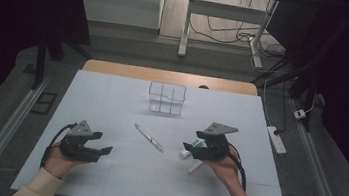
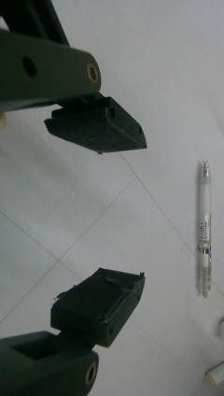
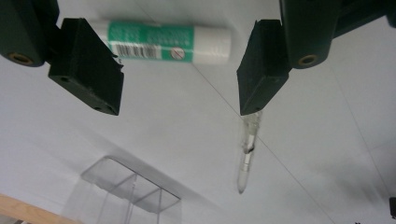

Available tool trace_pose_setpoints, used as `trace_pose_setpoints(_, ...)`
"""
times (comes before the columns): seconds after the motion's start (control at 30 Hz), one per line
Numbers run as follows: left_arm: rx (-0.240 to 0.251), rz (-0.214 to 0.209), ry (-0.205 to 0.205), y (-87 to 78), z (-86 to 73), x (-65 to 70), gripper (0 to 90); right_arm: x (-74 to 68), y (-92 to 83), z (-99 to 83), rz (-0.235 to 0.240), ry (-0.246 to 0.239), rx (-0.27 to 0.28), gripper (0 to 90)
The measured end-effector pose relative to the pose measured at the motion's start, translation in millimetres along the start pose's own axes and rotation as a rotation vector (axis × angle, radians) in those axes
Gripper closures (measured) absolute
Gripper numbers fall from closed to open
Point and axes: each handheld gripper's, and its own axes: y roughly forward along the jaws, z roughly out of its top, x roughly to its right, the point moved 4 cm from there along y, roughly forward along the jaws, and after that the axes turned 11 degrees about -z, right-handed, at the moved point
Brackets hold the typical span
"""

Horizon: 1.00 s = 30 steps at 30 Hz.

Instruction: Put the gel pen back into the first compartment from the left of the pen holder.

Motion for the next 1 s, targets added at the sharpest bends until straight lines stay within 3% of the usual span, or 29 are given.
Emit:
trace_pose_setpoints(0.53, -0.008, -0.005, 0.006, 2.0, -0.9, 1.2, 30.2, -24.2, 35.4, 23.2, 0.063, -0.007, -0.021, 30.9)
trace_pose_setpoints(1.0, -0.009, -0.004, 0.008, 2.2, -0.5, 2.4, 30.2, -36.4, 54.1, 34.9, 0.092, -0.015, -0.032, 31.1)
